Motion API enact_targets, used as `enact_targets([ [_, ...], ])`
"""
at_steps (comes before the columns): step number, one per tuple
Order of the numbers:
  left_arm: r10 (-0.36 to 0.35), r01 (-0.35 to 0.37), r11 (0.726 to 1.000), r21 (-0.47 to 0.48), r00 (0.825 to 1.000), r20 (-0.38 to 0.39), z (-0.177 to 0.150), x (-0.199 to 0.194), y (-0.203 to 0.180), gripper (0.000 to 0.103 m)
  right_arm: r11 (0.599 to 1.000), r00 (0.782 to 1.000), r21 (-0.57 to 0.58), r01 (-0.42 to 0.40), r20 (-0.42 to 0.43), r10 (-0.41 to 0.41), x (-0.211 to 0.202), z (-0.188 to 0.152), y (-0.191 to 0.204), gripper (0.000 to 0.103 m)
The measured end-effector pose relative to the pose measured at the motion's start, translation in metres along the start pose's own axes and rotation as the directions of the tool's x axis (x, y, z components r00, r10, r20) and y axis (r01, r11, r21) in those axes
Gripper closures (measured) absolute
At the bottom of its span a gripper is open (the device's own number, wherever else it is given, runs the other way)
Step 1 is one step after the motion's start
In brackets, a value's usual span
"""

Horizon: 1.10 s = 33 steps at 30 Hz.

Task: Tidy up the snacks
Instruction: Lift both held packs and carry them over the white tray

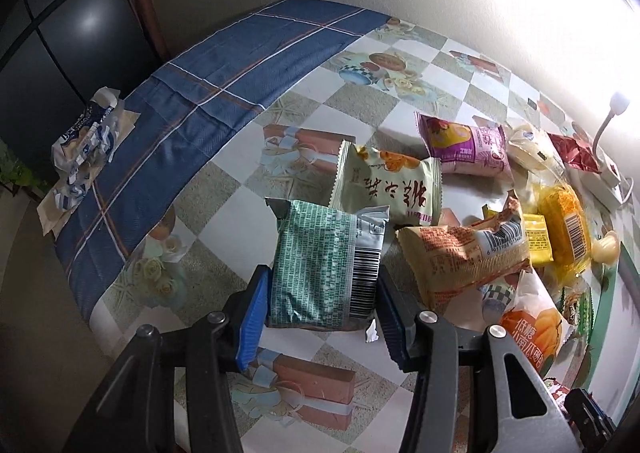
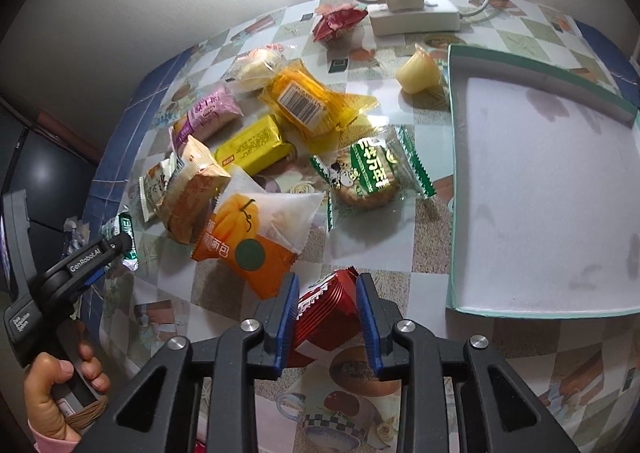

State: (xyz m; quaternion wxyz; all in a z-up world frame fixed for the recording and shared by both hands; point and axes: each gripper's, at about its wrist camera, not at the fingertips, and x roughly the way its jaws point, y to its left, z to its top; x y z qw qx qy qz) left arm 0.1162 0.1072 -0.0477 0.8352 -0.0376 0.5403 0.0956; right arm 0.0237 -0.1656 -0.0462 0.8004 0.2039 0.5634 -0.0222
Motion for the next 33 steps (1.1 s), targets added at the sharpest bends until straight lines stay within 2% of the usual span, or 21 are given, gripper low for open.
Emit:
enact_targets([
  [6, -0.002, 0.002, 1.000, -0.006, 1.000, -0.013, -0.002, 0.002, -0.002, 0.051, 1.000, 0.995, 0.003, -0.004, -0.100, 0.005, 0.025, -0.007, -0.006, 0.070],
  [9, 0.007, -0.007, 1.000, 0.001, 1.000, -0.030, -0.003, 0.007, -0.003, 0.051, 1.000, 0.994, 0.004, -0.008, -0.112, 0.008, 0.027, -0.010, -0.005, 0.069],
  [10, 0.007, -0.007, 1.000, 0.001, 0.999, -0.040, -0.004, 0.009, -0.003, 0.051, 1.000, 0.993, -0.006, -0.007, -0.116, 0.006, 0.027, -0.010, -0.003, 0.066],
  [12, 0.005, -0.006, 1.000, -0.004, 0.998, -0.063, -0.005, 0.013, -0.002, 0.051, 1.000, 0.992, -0.022, -0.007, -0.124, 0.004, 0.029, -0.012, 0.001, 0.045],
  [13, 0.003, -0.003, 1.000, -0.009, 0.997, -0.074, -0.006, 0.015, -0.001, 0.051, 1.000, 0.992, -0.029, -0.004, -0.125, 0.000, 0.030, -0.013, 0.003, 0.043],
  [17, -0.009, 0.007, 1.000, -0.022, 0.996, -0.090, -0.007, 0.018, 0.002, 0.051, 0.993, 0.991, -0.116, 0.037, -0.127, -0.052, 0.032, -0.018, 0.019, 0.043],
  [23, -0.019, 0.017, 1.000, -0.024, 0.995, -0.095, -0.008, 0.019, 0.002, 0.051, 0.962, 0.971, -0.230, 0.149, -0.149, -0.186, 0.052, -0.030, 0.034, 0.046],
  [25, -0.020, 0.018, 1.000, -0.024, 0.995, -0.094, -0.008, 0.018, 0.002, 0.051, 0.959, 0.970, -0.236, 0.158, -0.142, -0.195, 0.052, -0.031, 0.034, 0.052],
  [26, -0.020, 0.018, 1.000, -0.024, 0.995, -0.094, -0.008, 0.018, 0.002, 0.051, 0.958, 0.972, -0.240, 0.156, -0.138, -0.193, 0.051, -0.031, 0.035, 0.058],
  [33, -0.017, 0.014, 0.999, -0.031, 0.997, -0.078, -0.006, 0.015, 0.003, 0.051, 0.976, 0.984, -0.184, 0.115, -0.115, -0.137, 0.038, -0.021, 0.024, 0.059],
])
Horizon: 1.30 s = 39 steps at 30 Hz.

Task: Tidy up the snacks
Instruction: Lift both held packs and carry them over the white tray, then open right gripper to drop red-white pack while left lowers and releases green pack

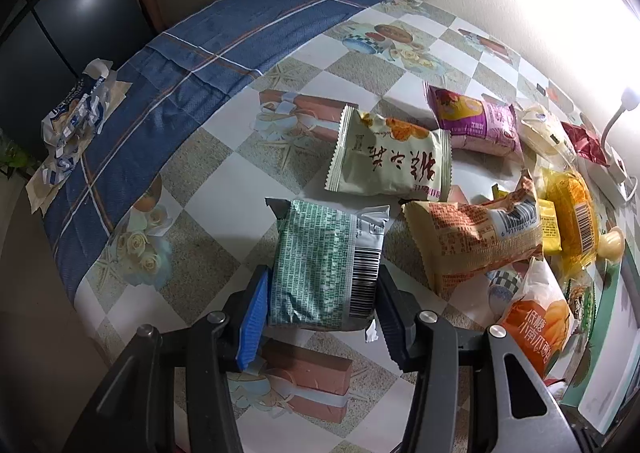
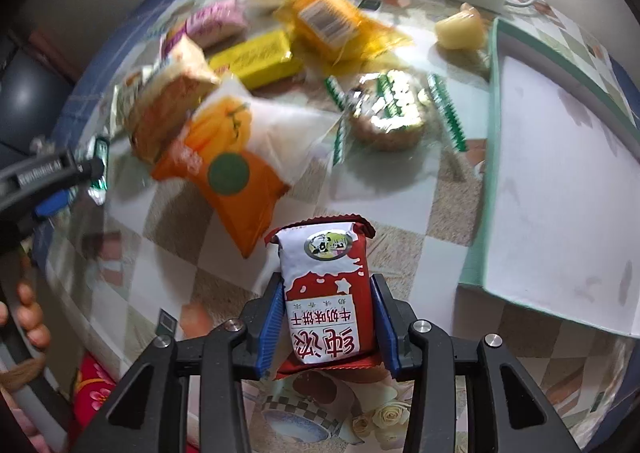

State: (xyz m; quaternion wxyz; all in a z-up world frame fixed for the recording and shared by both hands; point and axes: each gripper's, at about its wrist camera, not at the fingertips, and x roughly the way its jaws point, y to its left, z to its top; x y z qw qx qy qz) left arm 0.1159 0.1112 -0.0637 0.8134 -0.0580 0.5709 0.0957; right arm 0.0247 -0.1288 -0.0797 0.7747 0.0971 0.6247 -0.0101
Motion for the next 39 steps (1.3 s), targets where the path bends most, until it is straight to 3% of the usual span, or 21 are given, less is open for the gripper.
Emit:
enact_targets([
  [6, 0.004, -0.003, 1.000, -0.005, 0.999, 0.051, 0.002, -0.016, 0.001, 0.051, 0.997, 0.992, 0.039, -0.065, 0.110, 0.060, -0.041, 0.006, -0.016, 0.059],
  [11, -0.019, 0.016, 1.000, 0.026, 0.993, 0.116, 0.002, -0.040, -0.009, 0.051, 0.990, 0.978, 0.118, -0.080, 0.201, 0.056, -0.072, 0.009, -0.044, 0.059],
  [18, -0.116, 0.097, 0.986, 0.137, 0.983, 0.142, -0.004, -0.070, -0.055, 0.051, 0.951, 0.966, 0.304, -0.058, 0.258, -0.024, -0.089, 0.009, -0.112, 0.059],
  [23, -0.175, 0.135, 0.953, 0.270, 0.976, 0.130, -0.013, -0.089, -0.110, 0.051, 0.886, 0.964, 0.464, -0.016, 0.243, -0.110, -0.090, 0.000, -0.172, 0.059],
  [29, -0.255, 0.187, 0.861, 0.472, 0.963, 0.083, -0.042, -0.106, -0.201, 0.051, 0.799, 0.955, 0.600, 0.032, 0.216, -0.201, -0.093, -0.018, -0.230, 0.058],
  [34, -0.290, 0.203, 0.739, 0.642, 0.956, 0.032, -0.087, -0.108, -0.280, 0.050, 0.721, 0.943, 0.690, 0.071, 0.188, -0.273, -0.095, -0.035, -0.270, 0.059],
  [36, -0.296, 0.216, 0.687, 0.694, 0.955, -0.004, -0.108, -0.104, -0.308, 0.050, 0.707, 0.940, 0.704, 0.060, 0.198, -0.277, -0.094, -0.039, -0.280, 0.059],
  [39, -0.290, 0.225, 0.638, 0.736, 0.956, -0.041, -0.129, -0.096, -0.336, 0.050, 0.695, 0.942, 0.716, 0.067, 0.185, -0.282, -0.090, -0.041, -0.289, 0.058],
])
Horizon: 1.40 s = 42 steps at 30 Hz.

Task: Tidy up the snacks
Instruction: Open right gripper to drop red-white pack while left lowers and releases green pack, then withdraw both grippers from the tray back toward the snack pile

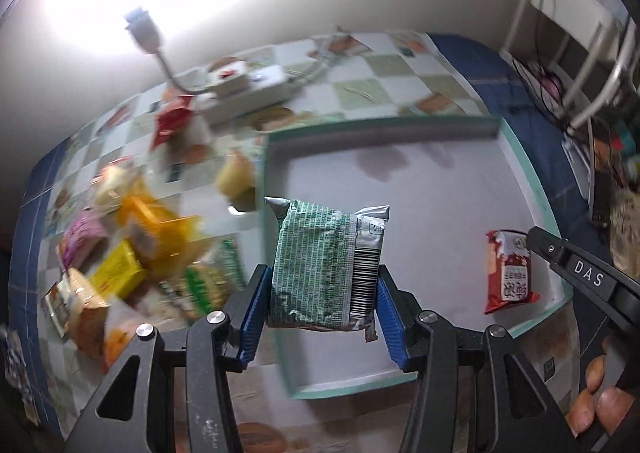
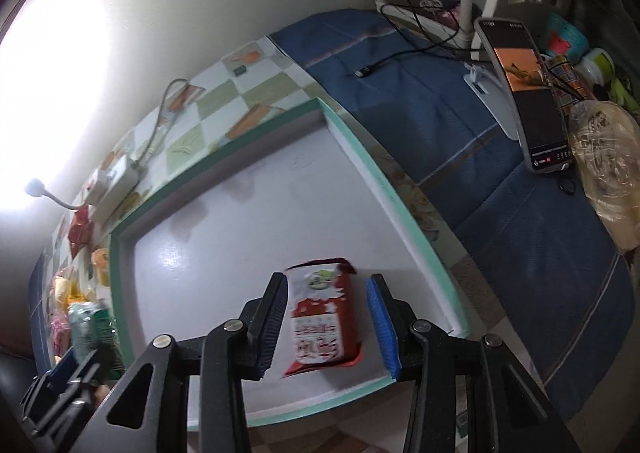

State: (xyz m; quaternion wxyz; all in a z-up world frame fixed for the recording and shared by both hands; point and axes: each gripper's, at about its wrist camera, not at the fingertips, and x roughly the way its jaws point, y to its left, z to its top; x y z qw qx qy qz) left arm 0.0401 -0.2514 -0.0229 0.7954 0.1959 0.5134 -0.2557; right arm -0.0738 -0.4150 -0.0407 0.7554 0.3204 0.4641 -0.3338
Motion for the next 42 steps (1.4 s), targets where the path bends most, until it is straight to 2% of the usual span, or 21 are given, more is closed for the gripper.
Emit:
enact_targets([
  [6, 0.021, -0.020, 0.998, 0.060, 0.999, -0.029, 0.013, 0.026, -0.033, 0.050, 1.000, 1.000, 0.011, -0.004, -0.008, 0.004, 0.002, 0.001, -0.005, 0.058],
  [16, 0.044, -0.038, 0.997, 0.064, 0.994, -0.097, 0.014, 0.060, -0.041, 0.050, 1.000, 0.999, -0.005, 0.003, -0.038, -0.003, 0.012, -0.001, 0.004, 0.058],
  [20, 0.041, -0.035, 0.997, 0.062, 0.994, -0.102, 0.015, 0.062, -0.041, 0.036, 1.000, 0.999, -0.002, 0.010, -0.034, -0.010, 0.010, 0.000, 0.004, 0.058],
  [25, -0.028, 0.029, 0.999, 0.015, 0.998, -0.062, 0.020, 0.040, -0.032, 0.032, 1.000, 1.000, 0.008, 0.003, 0.015, -0.003, -0.008, 0.004, 0.002, 0.058],
  [26, -0.042, 0.042, 0.999, 0.000, 0.998, -0.047, 0.022, 0.034, -0.028, 0.023, 1.000, 1.000, 0.008, 0.002, 0.031, -0.002, -0.014, 0.005, 0.002, 0.058],
  [27, -0.058, 0.057, 0.998, -0.022, 0.998, -0.024, 0.023, 0.026, -0.022, 0.014, 1.000, 0.999, 0.009, -0.001, 0.047, 0.001, -0.019, 0.006, 0.002, 0.058],
  [30, -0.075, 0.079, 0.991, -0.109, 0.996, 0.047, 0.024, 0.002, 0.007, 0.012, 1.000, 0.998, 0.002, -0.031, 0.060, 0.031, -0.027, 0.008, 0.006, 0.055],
  [31, -0.070, 0.078, 0.987, -0.139, 0.996, 0.063, 0.023, -0.004, 0.018, 0.012, 0.999, 0.997, -0.003, -0.039, 0.059, 0.039, -0.028, 0.008, 0.009, 0.052],
  [32, -0.063, 0.076, 0.982, -0.175, 0.995, 0.080, 0.022, -0.009, 0.032, 0.012, 0.999, 0.997, -0.012, -0.047, 0.056, 0.047, -0.028, 0.007, 0.013, 0.043],
  [33, -0.055, 0.074, 0.976, -0.205, 0.994, 0.094, 0.020, -0.013, 0.043, 0.011, 0.998, 0.997, -0.023, -0.052, 0.053, 0.053, -0.027, 0.006, 0.016, 0.040],
  [34, -0.041, 0.066, 0.967, -0.245, 0.993, 0.107, 0.018, -0.018, 0.059, 0.011, 0.998, 0.997, -0.036, -0.059, 0.048, 0.061, -0.025, 0.005, 0.021, 0.040],
  [36, -0.009, 0.047, 0.947, -0.317, 0.993, 0.121, 0.013, -0.024, 0.090, 0.000, 0.995, 0.996, -0.064, -0.078, 0.034, 0.080, -0.022, 0.002, 0.032, 0.037],
  [39, 0.058, -0.005, 0.912, -0.409, 0.991, 0.118, -0.002, -0.029, 0.137, 0.000, 0.989, 0.994, -0.108, -0.105, 0.023, 0.108, -0.020, -0.006, 0.050, 0.024],
  [42, 0.123, -0.057, 0.874, -0.482, 0.987, 0.107, -0.018, -0.035, 0.180, 0.000, 0.979, 0.992, -0.168, -0.116, 0.018, 0.121, -0.017, -0.014, 0.074, 0.022],
])
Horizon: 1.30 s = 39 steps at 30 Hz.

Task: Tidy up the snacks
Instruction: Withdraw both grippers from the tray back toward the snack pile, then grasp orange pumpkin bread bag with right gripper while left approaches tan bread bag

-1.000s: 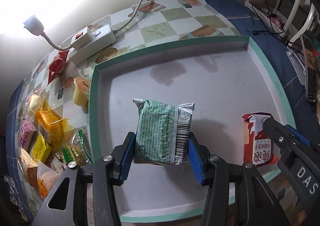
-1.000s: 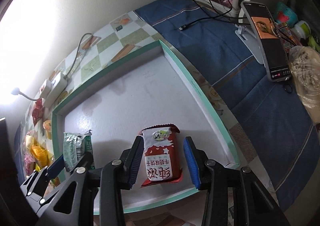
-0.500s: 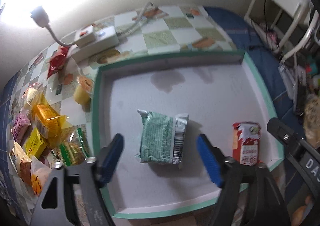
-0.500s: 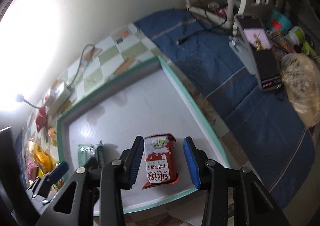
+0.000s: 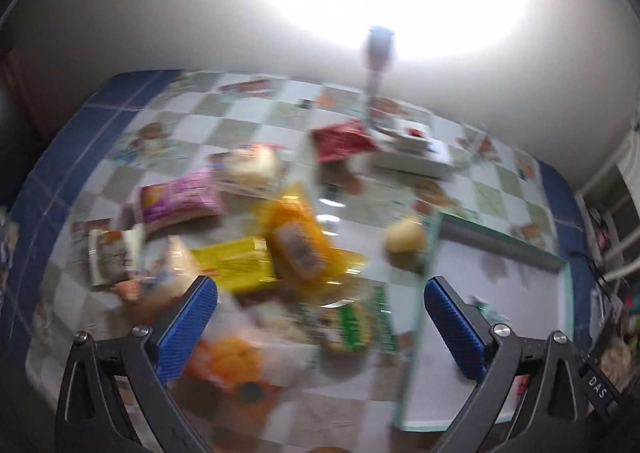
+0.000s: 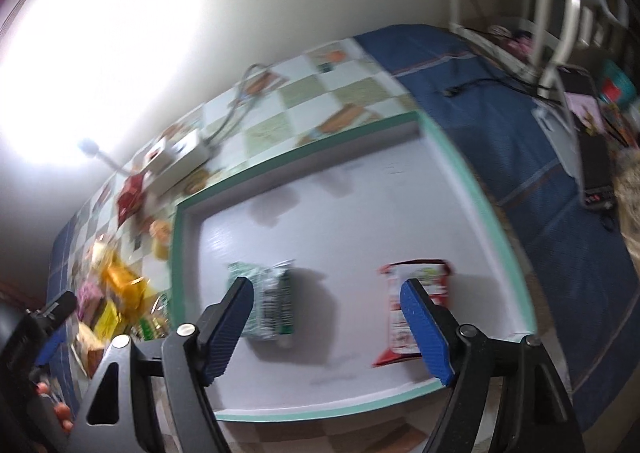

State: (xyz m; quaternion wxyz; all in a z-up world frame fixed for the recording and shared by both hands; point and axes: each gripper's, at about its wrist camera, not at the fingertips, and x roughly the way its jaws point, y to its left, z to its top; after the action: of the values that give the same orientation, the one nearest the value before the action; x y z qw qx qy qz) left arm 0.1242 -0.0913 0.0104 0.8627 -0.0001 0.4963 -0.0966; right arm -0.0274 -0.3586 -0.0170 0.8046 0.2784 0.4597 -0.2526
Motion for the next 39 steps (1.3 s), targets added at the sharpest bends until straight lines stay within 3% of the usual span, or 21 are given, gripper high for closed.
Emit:
enact_targets([
  [3, 0.069, -0.067, 0.994, -0.085, 0.997, 0.021, 0.003, -0.005, 0.043, 0.000, 0.999, 1.000, -0.044, -0.013, -0.002, 0.013, 0.004, -0.006, 0.023, 0.007],
  [5, 0.107, -0.102, 0.986, -0.134, 0.994, 0.031, 0.004, -0.009, 0.070, 0.000, 0.997, 1.000, -0.071, -0.024, -0.002, 0.024, 0.006, -0.010, 0.037, 0.004],
  [11, 0.199, -0.191, 0.952, -0.241, 0.980, 0.007, 0.001, -0.014, 0.136, 0.000, 0.988, 0.999, -0.146, -0.054, -0.007, 0.053, 0.014, -0.024, 0.076, 0.000],
  [15, 0.202, -0.196, 0.928, -0.316, 0.979, -0.016, -0.004, -0.014, 0.168, 0.000, 0.982, 0.995, -0.159, -0.103, -0.005, 0.103, 0.015, -0.031, 0.095, 0.000],
  [18, 0.199, -0.199, 0.918, -0.343, 0.979, -0.035, -0.007, -0.009, 0.183, 0.000, 0.968, 0.983, -0.169, -0.185, -0.028, 0.183, 0.018, -0.039, 0.115, 0.000],
  [23, 0.153, -0.168, 0.921, -0.351, 0.986, -0.072, -0.010, 0.006, 0.196, 0.000, 0.933, 0.978, -0.292, -0.209, -0.046, 0.205, 0.022, -0.057, 0.159, 0.000],
  [27, 0.129, -0.153, 0.926, -0.346, 0.987, -0.092, -0.011, 0.016, 0.198, 0.000, 0.891, 0.956, -0.347, -0.292, -0.093, 0.277, 0.024, -0.072, 0.194, 0.000],
  [35, 0.116, -0.160, 0.941, -0.298, 0.980, -0.161, -0.016, 0.037, 0.196, 0.000, 0.776, 0.948, -0.546, -0.317, -0.214, 0.237, 0.048, -0.119, 0.256, 0.000],
  [39, 0.110, -0.161, 0.942, -0.295, 0.977, -0.182, -0.019, 0.043, 0.197, 0.000, 0.730, 0.950, -0.608, -0.311, -0.231, 0.212, 0.056, -0.129, 0.271, 0.000],
])
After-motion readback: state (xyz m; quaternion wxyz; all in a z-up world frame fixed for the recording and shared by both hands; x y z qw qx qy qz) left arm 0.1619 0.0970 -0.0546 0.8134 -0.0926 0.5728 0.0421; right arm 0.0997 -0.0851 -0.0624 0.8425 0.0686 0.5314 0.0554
